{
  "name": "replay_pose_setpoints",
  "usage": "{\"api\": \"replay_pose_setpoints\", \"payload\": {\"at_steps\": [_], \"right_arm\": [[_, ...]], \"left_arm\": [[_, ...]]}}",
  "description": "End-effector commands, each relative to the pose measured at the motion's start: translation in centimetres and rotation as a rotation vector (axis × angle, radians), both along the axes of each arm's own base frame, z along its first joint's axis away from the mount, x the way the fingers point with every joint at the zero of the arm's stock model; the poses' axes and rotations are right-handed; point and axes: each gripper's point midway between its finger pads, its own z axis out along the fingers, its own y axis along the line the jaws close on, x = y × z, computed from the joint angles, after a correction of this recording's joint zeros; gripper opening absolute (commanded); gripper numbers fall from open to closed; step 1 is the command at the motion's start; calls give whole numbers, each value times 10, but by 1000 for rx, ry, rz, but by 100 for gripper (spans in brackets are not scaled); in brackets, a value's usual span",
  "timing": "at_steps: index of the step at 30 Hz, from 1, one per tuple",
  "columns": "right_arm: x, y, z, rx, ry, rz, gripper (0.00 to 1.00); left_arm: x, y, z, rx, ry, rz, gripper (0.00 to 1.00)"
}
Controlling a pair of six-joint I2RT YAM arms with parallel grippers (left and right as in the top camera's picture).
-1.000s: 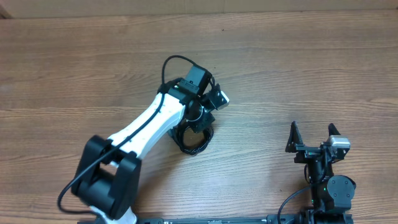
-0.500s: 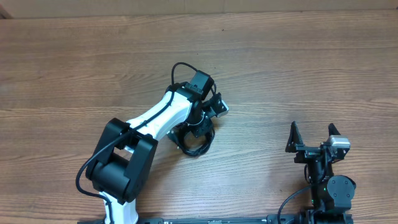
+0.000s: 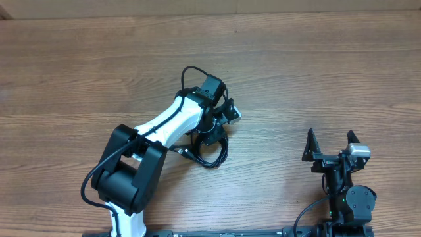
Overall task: Untangle cables
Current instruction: 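Lift the grasped cable bundle upward with the left gripper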
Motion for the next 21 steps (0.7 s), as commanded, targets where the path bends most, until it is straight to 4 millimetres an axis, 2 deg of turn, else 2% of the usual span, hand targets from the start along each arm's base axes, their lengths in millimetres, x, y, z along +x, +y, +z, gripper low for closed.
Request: {"api": "replay_pose_setpoints", "payload": {"at_steps": [1,3,7,14,17,21], "right_arm": [[0,2,-3,-1,0,8,100],[0,2,-3,-1,0,8,100],[0,2,-3,-1,0,8,100],[0,2,-3,-1,0,8,100],[0,2,-3,-1,0,8,100],[0,2,-3,-1,0,8,100]], "left_arm": [[-6,3,-13,23,32,-6,23],[-5,3,-13,24,27,-6,19],[-3,2,-13,19,21,-5,4],[0,0,-8,10,39,100,4],[14,-15,25,-62,24,201,4],[40,-30,89,-149,-46,328,4]]}}
